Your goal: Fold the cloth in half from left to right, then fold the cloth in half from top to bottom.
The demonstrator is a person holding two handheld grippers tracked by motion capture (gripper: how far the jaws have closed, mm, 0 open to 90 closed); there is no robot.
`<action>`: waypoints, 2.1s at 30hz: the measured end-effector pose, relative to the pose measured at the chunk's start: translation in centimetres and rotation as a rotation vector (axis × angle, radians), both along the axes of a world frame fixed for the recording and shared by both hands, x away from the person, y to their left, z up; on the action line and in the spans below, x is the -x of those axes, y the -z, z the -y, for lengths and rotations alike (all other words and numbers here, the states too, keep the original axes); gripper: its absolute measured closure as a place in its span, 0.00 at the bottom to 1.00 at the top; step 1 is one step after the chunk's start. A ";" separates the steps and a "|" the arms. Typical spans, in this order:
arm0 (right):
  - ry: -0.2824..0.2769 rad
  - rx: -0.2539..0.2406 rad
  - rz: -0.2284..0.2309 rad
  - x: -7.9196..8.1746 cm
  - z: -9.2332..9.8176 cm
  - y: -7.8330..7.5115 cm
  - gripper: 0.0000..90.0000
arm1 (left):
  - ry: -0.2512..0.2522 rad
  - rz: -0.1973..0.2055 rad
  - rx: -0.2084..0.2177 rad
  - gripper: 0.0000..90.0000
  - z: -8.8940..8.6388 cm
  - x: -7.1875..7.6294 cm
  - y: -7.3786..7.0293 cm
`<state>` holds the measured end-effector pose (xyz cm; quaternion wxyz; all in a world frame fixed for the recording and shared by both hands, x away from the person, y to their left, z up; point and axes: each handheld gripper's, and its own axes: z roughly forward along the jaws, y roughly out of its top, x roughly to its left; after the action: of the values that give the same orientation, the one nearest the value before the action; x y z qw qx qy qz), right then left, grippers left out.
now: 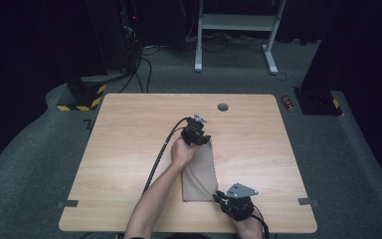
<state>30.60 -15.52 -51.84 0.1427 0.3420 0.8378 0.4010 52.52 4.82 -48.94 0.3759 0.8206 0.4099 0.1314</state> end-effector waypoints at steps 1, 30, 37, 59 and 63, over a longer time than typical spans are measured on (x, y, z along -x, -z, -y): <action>0.005 -0.009 -0.001 -0.2 0.2 -0.1 0.85 | -0.011 0.004 0.003 0.61 -0.4 0.2 -0.1; -0.012 0.110 -0.031 -7.1 -1.6 -0.1 0.76 | -0.104 0.013 -0.066 0.52 -8.3 7.6 1.7; -0.014 0.097 -0.024 -7.4 -1.6 0.0 0.75 | 0.009 0.012 -0.050 0.45 -5.9 12.2 1.6; -0.009 0.091 -0.023 -7.6 -1.3 0.1 0.71 | -0.013 -0.002 -0.052 0.42 -7.7 15.5 2.6; -0.007 0.097 -0.020 -7.6 -1.4 0.1 0.71 | 0.014 0.017 -0.046 0.39 -7.1 16.6 2.5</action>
<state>38.16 -14.11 -51.91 0.1493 0.3360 0.8586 0.3571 35.91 11.88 -51.45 0.3613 0.8307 0.3979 0.1455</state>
